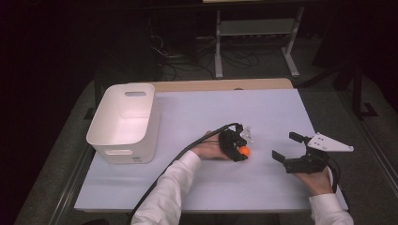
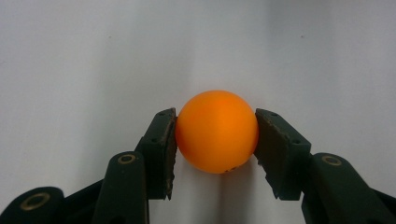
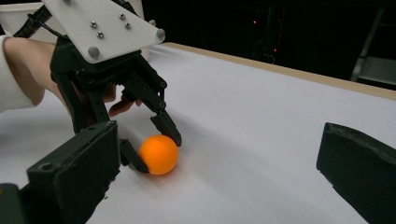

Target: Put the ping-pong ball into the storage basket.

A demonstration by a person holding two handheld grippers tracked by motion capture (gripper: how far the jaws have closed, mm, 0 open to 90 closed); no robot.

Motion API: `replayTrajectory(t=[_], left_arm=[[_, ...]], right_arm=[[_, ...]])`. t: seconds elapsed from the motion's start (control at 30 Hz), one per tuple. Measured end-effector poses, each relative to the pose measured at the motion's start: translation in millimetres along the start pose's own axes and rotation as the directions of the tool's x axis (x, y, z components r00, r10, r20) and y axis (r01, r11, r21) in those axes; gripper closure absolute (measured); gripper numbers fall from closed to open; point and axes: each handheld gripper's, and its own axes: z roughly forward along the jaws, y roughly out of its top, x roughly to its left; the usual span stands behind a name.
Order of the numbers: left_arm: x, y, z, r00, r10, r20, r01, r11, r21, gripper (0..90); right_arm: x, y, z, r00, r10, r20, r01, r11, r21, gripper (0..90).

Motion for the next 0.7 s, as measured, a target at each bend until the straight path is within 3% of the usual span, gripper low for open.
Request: replayTrajectory(t=[0.27, 0.7], left_arm=[[-0.3, 4.8, -12.3, 0.9998, 0.018, -0.009, -0.018, 0.9998, 0.006, 50.3], [0.8, 12.4, -38.8, 0.9999, 0.008, -0.012, -0.008, 0.9999, -0.008, 50.4]], right_arm=[[0.2, 0.3, 0.4, 1.0, -0.002, 0.0, 0.002, 1.0, -0.003, 0.0], [2.8, 0.1, 3.8, 0.9998, -0.017, -0.008, 0.017, 1.0, 0.012, 0.0]])
